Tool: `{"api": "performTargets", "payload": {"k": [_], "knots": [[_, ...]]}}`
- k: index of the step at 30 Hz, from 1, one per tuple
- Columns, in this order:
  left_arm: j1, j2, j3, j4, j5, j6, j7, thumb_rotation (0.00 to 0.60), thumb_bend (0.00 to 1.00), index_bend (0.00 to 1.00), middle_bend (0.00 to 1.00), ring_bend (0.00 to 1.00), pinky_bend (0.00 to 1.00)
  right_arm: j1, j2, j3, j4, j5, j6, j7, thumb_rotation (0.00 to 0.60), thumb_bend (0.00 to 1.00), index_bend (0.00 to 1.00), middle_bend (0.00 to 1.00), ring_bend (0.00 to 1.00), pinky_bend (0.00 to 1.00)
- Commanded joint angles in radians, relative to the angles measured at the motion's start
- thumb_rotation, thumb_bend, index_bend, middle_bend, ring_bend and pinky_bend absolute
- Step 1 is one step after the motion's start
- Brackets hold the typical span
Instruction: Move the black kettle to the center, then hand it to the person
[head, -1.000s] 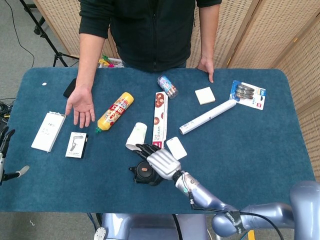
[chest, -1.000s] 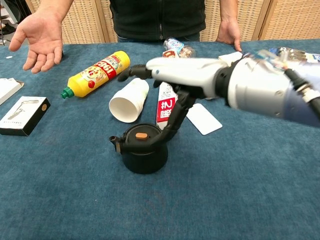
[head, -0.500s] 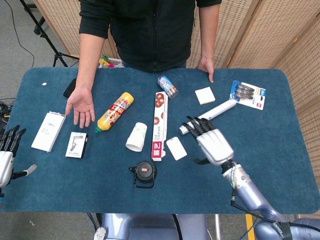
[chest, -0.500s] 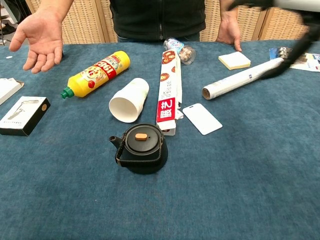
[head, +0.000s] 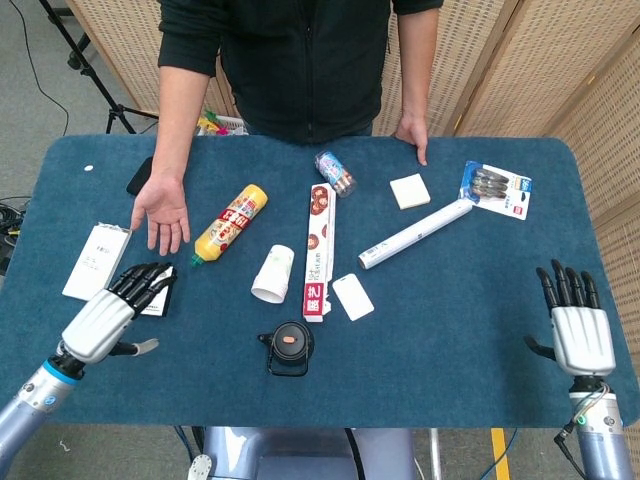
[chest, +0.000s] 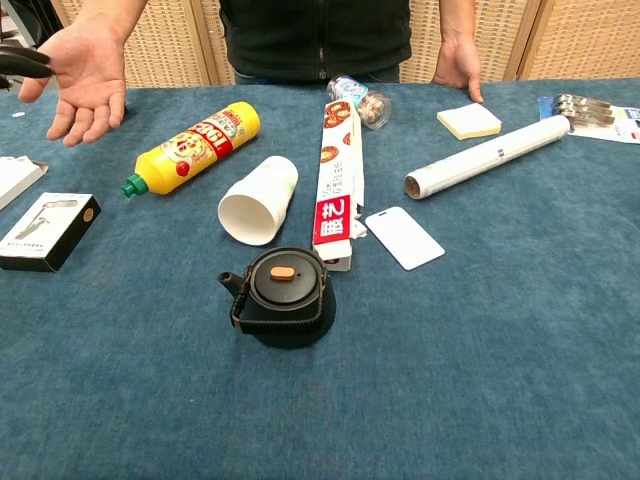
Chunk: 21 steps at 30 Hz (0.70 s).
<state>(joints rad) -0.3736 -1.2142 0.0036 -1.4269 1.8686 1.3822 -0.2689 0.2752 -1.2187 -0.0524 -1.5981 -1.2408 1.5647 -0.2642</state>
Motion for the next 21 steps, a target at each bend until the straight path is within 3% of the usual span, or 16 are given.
{"api": "performTargets", "payload": {"k": [1,4,12,16,21], "knots": [[-0.043,0.003,0.02,-0.098,0.038,-0.053,0.069,0.6,0.0,0.1,0.0,0.0,0.11,-0.046,-0.016,0.016,0.015,0.008,0.013,0.076,0.6,0.0,0.03,0.0,0.0,0.0],[-0.065,-0.014,0.032,-0.17,0.049,-0.106,0.151,0.6,0.0,0.1,0.0,0.0,0.11,-0.053,-0.019,0.035,0.027,-0.004,-0.004,0.12,0.6,0.0,0.03,0.0,0.0,0.0],[-0.103,-0.101,0.054,-0.223,0.055,-0.207,0.289,0.6,0.0,0.1,0.0,0.0,0.11,-0.061,0.01,0.065,0.012,-0.027,-0.036,0.156,0.6,0.0,0.03,0.0,0.0,0.0],[-0.116,-0.187,0.055,-0.184,0.054,-0.24,0.363,0.6,0.0,0.1,0.0,0.0,0.11,-0.071,0.022,0.075,0.005,-0.04,-0.049,0.177,0.6,0.0,0.03,0.0,0.0,0.0],[-0.145,-0.305,0.05,-0.067,0.067,-0.237,0.345,0.6,0.0,0.1,0.0,0.0,0.11,-0.076,0.029,0.08,-0.004,-0.05,-0.076,0.185,0.6,0.0,0.03,0.0,0.0,0.0]]}}
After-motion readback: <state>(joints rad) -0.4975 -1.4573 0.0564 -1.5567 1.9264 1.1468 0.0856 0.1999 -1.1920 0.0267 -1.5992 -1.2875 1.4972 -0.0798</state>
